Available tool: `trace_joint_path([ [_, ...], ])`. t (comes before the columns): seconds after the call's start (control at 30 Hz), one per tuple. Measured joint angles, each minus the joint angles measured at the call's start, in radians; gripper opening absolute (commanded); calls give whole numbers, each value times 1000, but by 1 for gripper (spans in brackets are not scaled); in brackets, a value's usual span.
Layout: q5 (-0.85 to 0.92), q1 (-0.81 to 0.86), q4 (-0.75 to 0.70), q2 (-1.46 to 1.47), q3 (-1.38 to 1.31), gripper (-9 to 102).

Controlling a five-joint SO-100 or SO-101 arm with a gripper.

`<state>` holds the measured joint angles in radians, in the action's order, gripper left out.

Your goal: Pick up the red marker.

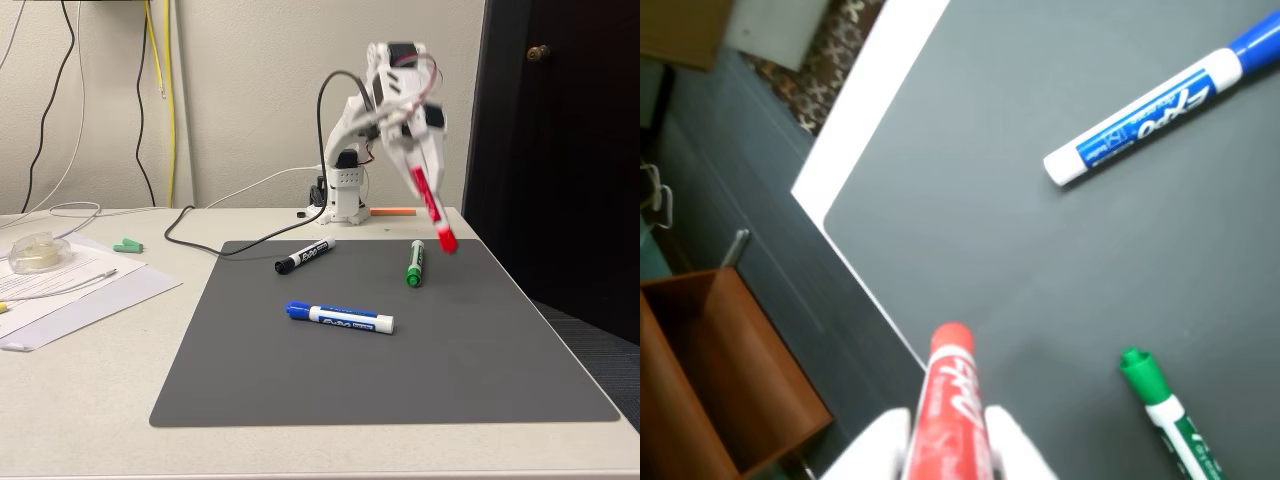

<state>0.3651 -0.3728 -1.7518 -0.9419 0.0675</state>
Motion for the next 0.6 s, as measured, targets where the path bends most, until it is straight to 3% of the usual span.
trace_joint_path([
  [0.2, -57, 23, 0, -57, 9, 9],
  [0.6, -170, 106, 0, -561, 357, 9],
])
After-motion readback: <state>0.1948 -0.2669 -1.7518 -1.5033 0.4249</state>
